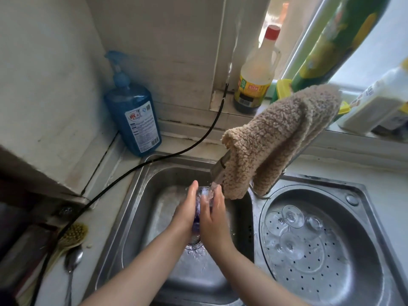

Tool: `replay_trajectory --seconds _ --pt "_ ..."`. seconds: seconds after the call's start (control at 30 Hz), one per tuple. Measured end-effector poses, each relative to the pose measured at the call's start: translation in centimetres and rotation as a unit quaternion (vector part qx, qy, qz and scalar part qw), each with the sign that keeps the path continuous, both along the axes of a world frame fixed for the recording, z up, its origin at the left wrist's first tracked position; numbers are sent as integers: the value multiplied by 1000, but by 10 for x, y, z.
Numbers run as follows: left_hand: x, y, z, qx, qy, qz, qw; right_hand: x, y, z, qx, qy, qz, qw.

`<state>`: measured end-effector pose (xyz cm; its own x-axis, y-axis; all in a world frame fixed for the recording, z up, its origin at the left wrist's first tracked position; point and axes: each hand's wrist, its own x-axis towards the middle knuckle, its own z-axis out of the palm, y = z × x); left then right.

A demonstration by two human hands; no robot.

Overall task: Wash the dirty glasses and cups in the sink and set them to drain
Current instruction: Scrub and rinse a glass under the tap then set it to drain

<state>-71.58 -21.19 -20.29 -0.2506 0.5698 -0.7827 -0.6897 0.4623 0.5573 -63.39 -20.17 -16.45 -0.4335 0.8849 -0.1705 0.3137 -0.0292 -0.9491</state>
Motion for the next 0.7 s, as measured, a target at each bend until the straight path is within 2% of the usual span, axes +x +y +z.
replay_trajectory --seconds 0.07,0.13,0.2,0.3,0.33,0.37,0.43,0.47,0.5,0.6,0.63,0.7 --pt "5 -1 7 -8 -20 -33 999 -3 23 -10 -57 -11 -10 998" --pt "12 -2 13 1 -28 -33 999 0 40 -12 -111 -65 -47 991" --pt "14 0 15 7 -22 -29 999 0 32 -6 -36 -74 -38 996" --pt "8 2 11 34 -5 -6 999 3 -1 0 165 -87 36 982" --pt "7 0 14 26 -1 -14 1000 4 1 1 171 -77 42 981" --pt "7 -2 16 20 0 -24 1000 5 11 -3 139 -73 41 987" --pt "8 -6 16 14 -5 -50 999 5 31 -2 -24 -42 19 999" --pt "10 -7 22 14 -12 -63 998 4 37 -1 -73 -42 3 996" --pt "11 -8 25 18 -8 -63 998 3 34 2 -66 -45 1 997" --pt "3 -12 24 5 24 -20 1000 10 21 1 154 -82 58 983" --pt "-1 -13 21 0 25 -13 1000 14 21 5 189 -88 86 974" --pt "-7 -18 17 -9 25 -23 999 19 37 14 163 -120 178 963"
